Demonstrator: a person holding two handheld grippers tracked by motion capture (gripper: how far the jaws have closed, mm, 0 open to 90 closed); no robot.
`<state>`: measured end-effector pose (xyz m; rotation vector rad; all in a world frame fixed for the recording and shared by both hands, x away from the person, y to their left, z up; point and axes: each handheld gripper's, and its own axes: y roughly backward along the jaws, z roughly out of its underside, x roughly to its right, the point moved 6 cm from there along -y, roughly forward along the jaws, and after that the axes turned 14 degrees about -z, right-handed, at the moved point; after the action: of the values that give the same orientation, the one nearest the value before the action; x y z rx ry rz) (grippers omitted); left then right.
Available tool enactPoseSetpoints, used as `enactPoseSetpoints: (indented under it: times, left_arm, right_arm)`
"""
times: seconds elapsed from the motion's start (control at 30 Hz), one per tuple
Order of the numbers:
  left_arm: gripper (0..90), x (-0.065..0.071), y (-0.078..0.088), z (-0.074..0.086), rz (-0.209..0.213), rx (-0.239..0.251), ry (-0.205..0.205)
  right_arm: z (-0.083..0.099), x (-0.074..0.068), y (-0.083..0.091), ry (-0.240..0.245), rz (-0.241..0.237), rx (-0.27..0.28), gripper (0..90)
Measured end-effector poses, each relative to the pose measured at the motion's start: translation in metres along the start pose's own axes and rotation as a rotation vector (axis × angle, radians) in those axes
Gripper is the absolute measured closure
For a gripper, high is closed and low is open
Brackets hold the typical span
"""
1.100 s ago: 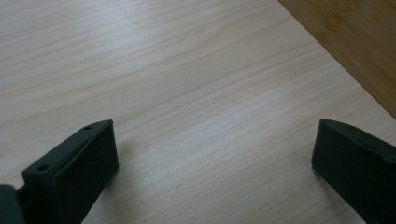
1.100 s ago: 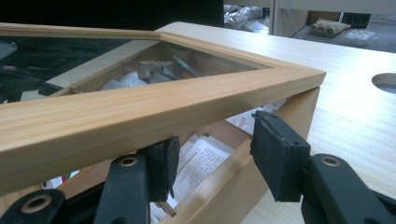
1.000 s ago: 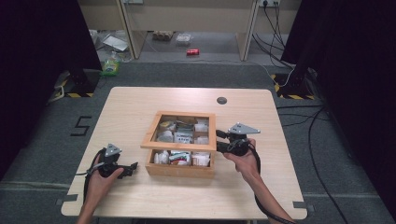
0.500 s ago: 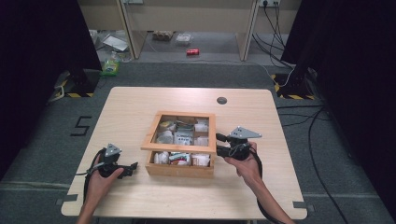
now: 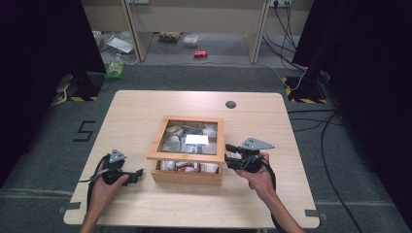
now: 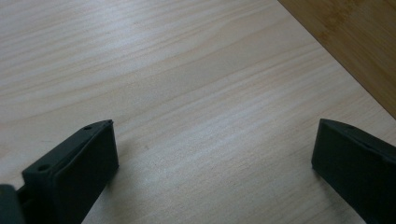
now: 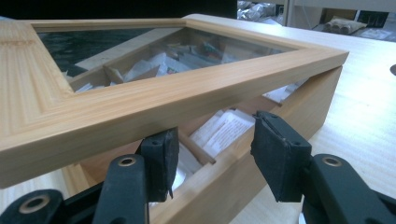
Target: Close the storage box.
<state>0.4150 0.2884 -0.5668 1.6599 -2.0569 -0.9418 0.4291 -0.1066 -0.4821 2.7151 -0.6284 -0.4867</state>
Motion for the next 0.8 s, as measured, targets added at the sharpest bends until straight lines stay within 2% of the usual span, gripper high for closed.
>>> enactPoseSetpoints:
  times: [0.27, 0.8]
  left_arm:
    - [0.0, 0.000, 0.000, 0.000, 0.000, 0.000, 0.000]
    - [0.0, 0.000, 0.000, 0.000, 0.000, 0.000, 0.000]
  right_arm:
    - [0.006, 0.000, 0.001, -0.007, -0.002, -0.014, 50.9]
    - [0.012, 0.000, 0.004, 0.011, 0.002, -0.039, 50.4]
